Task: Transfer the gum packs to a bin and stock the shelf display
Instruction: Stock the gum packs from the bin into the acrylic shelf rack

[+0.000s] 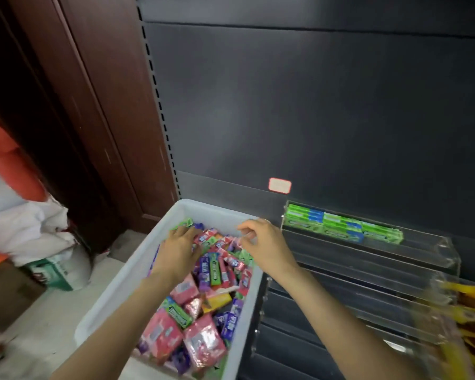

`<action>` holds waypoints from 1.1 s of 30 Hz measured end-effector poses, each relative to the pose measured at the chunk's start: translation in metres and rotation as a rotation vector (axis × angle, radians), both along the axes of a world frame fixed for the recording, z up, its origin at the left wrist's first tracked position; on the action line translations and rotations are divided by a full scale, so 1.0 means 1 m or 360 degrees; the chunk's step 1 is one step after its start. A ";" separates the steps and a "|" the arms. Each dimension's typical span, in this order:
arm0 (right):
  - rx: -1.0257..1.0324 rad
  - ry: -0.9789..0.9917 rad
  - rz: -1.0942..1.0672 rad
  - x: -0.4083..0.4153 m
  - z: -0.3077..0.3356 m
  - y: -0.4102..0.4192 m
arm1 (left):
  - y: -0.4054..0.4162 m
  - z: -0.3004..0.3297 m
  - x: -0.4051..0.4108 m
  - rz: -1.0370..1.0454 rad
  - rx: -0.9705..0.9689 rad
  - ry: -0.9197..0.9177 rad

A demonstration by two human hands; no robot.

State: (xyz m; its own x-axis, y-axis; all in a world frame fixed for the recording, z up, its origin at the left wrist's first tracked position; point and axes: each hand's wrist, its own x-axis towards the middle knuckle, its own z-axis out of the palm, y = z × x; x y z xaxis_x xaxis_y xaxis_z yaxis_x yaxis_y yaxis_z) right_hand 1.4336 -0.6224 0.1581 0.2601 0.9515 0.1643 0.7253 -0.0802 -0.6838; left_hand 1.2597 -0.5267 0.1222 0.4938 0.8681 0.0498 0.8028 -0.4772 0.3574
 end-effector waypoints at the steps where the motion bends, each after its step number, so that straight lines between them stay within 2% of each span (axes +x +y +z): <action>1: -0.0076 -0.0021 0.0021 -0.011 -0.007 0.010 | 0.009 -0.006 -0.013 -0.0017 -0.0049 0.0079; 6: -0.0591 -0.0121 0.0087 -0.047 -0.045 0.040 | 0.040 -0.028 -0.050 -0.0297 -0.0168 0.0188; 11: -0.0883 -0.0244 0.0075 -0.059 -0.065 0.048 | 0.052 -0.034 -0.053 -0.0457 -0.0205 0.0106; 14: -0.0930 -0.0269 0.0083 -0.059 -0.066 0.050 | 0.056 -0.037 -0.052 -0.0489 -0.0194 0.0101; 18: -0.0848 -0.0226 -0.0085 -0.060 -0.067 0.053 | 0.058 -0.037 -0.054 -0.0505 -0.0216 0.0076; 21: -0.0663 -0.0093 -0.0244 -0.056 -0.061 0.057 | 0.058 -0.035 -0.052 -0.0516 -0.0197 0.0023; 25: -0.0219 0.0366 -0.0423 -0.054 -0.048 0.065 | 0.062 -0.025 -0.042 -0.0544 -0.0245 -0.0270; 28: 0.0001 0.0925 -0.0452 -0.060 -0.038 0.073 | 0.063 -0.013 -0.033 -0.0558 -0.0514 -0.0533; 29: 0.0020 0.0993 -0.0448 -0.062 -0.037 0.076 | 0.064 -0.010 -0.032 -0.0544 -0.0594 -0.0601; 33: -0.0047 0.0835 -0.0446 -0.061 -0.047 0.090 | 0.076 -0.005 -0.038 -0.0411 -0.0520 -0.0680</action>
State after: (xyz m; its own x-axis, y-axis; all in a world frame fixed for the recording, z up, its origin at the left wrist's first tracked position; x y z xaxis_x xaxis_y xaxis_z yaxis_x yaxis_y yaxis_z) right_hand 1.3729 -0.5325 0.1113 0.5412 0.8371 -0.0794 0.2398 -0.2442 -0.9396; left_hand 1.2219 -0.4506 0.1168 0.6859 0.7265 0.0409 0.4282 -0.4484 0.7846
